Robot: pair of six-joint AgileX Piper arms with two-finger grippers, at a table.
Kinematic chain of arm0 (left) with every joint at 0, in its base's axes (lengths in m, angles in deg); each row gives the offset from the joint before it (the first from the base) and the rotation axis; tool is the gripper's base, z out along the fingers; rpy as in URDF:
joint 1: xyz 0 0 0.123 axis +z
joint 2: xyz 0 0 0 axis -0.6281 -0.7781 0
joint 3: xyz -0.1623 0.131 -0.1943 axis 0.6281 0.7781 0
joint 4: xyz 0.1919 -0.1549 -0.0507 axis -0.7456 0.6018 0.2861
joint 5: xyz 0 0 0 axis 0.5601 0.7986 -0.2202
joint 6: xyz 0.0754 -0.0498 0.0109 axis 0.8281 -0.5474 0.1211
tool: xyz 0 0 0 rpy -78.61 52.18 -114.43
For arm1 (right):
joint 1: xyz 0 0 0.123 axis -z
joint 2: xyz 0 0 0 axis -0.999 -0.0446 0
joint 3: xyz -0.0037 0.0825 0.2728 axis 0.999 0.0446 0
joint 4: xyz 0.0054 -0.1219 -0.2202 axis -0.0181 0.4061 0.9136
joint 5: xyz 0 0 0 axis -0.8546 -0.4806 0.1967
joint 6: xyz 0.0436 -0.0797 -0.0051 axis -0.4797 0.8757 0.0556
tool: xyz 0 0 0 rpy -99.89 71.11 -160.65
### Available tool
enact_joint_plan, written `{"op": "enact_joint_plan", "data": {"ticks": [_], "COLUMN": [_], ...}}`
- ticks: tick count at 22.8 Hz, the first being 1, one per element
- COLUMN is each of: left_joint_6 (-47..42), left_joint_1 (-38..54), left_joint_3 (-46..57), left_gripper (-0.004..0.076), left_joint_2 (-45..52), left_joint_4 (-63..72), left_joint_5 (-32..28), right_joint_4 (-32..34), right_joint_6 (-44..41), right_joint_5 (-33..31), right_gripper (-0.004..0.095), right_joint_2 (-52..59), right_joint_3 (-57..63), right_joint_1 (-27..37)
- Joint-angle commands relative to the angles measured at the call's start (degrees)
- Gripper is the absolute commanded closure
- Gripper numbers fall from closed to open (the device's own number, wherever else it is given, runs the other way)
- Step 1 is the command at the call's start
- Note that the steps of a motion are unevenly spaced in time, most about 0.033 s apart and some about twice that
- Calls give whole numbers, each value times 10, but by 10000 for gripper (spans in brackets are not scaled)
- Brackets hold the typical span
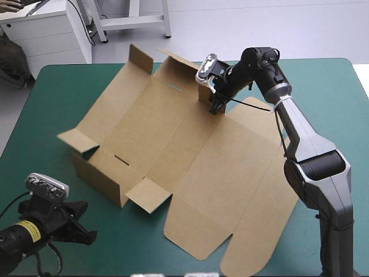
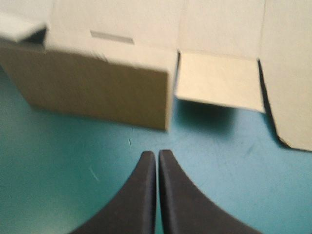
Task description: Fold the box
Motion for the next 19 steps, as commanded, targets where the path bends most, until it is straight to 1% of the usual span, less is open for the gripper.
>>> {"op": "enact_joint_plan", "data": {"ticks": [1, 6, 9, 12, 15, 17, 19], "left_joint_6": [1, 1, 1, 1, 1, 1, 1], "left_joint_1": [-1, -1, -1, -1, -1, -1, -1], "left_joint_3": [-66, -106, -106, -106, -106, -106, -106], "left_gripper": [731, 731, 731, 731, 731, 731, 731], "left_joint_2": [-2, -2, -2, -2, -2, -2, -2], "left_joint_4": [-5, -31, -33, -38, -50, -50, -50], "left_joint_5": [-24, -24, -16, -13, -12, -12, -12], "right_joint_4": [-16, -19, -34, -54, -103, -113, -111], "right_joint_6": [95, 180, 190, 209, 251, 274, 275], "right_joint_5": [12, 42, 56, 56, 37, 24, 24], "right_gripper": [928, 928, 928, 928, 928, 928, 928], "right_joint_2": [37, 37, 37, 37, 31, 28, 25], "right_joint_3": [-21, -21, -21, -21, -21, -21, -21], "right_joint_1": [-22, -54, -60, -60, -63, -65, -68]}}
